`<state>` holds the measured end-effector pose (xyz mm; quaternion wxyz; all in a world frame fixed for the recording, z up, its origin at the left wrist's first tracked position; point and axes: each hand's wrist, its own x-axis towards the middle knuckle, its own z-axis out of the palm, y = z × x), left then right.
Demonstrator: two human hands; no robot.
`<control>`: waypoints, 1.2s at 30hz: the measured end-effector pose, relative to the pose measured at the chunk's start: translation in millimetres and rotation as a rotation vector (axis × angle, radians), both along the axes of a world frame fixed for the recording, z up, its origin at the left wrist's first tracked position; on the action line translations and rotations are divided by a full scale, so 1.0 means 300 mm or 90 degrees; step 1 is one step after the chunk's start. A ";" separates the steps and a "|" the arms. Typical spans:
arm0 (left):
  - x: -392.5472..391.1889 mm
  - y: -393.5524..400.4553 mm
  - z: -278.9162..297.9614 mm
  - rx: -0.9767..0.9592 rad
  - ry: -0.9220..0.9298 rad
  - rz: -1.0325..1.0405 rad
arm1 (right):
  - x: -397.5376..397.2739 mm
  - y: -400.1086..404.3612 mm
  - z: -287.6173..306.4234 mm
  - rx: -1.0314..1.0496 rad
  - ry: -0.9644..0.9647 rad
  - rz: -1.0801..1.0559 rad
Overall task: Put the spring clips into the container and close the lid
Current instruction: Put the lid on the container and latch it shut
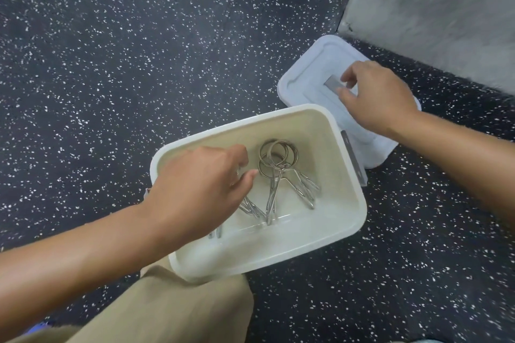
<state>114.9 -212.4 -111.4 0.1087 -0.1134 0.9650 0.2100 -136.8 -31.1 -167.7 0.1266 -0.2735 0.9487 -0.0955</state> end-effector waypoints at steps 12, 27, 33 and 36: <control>-0.001 -0.022 0.016 -0.016 -0.017 -0.006 | -0.081 0.038 -0.223 0.207 0.016 -0.074; -0.039 0.038 0.042 -0.033 -0.013 -0.012 | -0.180 0.144 -0.105 0.308 0.075 0.108; -0.040 0.057 0.077 -0.036 0.001 -0.020 | -0.179 0.227 -0.019 0.276 0.054 0.077; -0.038 0.059 0.092 -0.038 -0.006 -0.026 | -0.174 0.248 0.027 0.257 0.070 0.103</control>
